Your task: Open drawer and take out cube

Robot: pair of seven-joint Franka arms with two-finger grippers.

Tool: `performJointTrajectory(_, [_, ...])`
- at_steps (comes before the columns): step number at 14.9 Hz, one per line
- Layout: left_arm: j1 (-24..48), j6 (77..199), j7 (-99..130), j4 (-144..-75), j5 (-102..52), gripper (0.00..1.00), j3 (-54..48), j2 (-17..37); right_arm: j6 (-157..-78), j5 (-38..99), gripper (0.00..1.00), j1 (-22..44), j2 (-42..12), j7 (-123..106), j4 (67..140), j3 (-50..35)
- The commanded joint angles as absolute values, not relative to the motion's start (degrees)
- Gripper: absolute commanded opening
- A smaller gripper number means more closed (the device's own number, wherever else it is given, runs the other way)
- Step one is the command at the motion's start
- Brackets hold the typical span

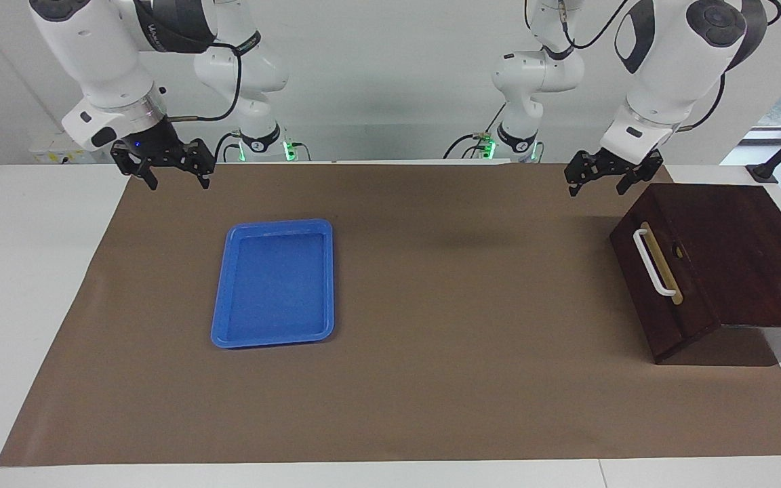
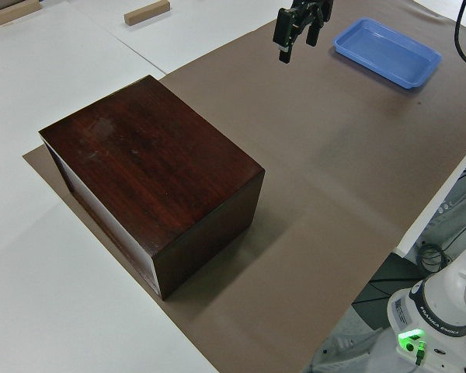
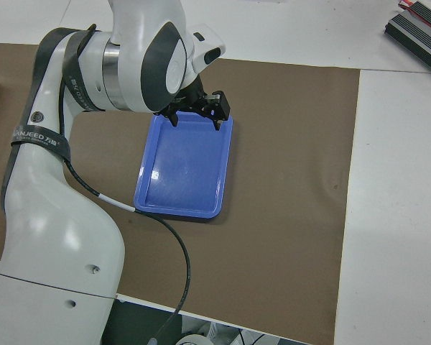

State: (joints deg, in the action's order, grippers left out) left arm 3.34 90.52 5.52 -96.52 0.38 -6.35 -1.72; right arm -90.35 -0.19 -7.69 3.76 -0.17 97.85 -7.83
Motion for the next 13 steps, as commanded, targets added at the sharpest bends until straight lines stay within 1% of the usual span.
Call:
performJointTrajectory(1, [3.95,90.09,4.66,-96.68,-0.62,1.00,-5.80,-2.64,-90.44,-1.14,1.00,-8.44,4.66,-0.35,98.70,-8.44])
performJointTrajectory(8, [4.13,91.13,4.48,-98.61,1.48,1.00,-5.71,-3.69,-90.44,-1.05,1.00,-8.44,4.66,-0.35,98.70,-8.44])
performJointTrajectory(11, [3.52,97.71,3.96,-101.68,5.53,1.00,-5.71,-3.60,-90.44,-1.05,1.00,-8.44,4.66,-0.35,98.70,-8.44])
performJointTrajectory(13, [3.25,101.76,3.96,-103.44,8.07,1.00,-5.63,-2.64,-90.44,-1.06,1.00,-8.44,4.66,-0.35,98.70,-8.44])
